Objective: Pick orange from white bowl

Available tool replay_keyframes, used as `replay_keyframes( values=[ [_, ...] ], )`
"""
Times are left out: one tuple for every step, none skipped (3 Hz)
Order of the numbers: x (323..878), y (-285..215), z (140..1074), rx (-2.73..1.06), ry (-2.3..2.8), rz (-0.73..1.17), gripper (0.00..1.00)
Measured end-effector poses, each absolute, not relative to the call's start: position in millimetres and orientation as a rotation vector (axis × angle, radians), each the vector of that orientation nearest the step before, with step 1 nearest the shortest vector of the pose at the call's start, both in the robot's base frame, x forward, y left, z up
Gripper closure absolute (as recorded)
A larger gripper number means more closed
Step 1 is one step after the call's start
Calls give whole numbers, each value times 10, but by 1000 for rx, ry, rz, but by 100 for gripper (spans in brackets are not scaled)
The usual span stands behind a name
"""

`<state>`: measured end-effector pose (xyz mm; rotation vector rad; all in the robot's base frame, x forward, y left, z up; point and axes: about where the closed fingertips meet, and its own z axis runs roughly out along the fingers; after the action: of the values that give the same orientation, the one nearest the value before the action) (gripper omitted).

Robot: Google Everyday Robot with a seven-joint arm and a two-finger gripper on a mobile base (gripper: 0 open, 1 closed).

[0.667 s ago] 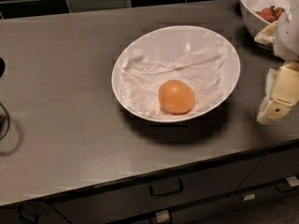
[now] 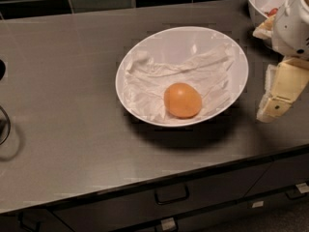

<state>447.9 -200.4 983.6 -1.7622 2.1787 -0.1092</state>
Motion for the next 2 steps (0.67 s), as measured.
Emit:
replay_keyframes(
  values=[
    [4603,-1663,9971,-1846,2080,-111,0],
    [4720,-1378,10008,-1908,2013,-96,0]
  ],
)
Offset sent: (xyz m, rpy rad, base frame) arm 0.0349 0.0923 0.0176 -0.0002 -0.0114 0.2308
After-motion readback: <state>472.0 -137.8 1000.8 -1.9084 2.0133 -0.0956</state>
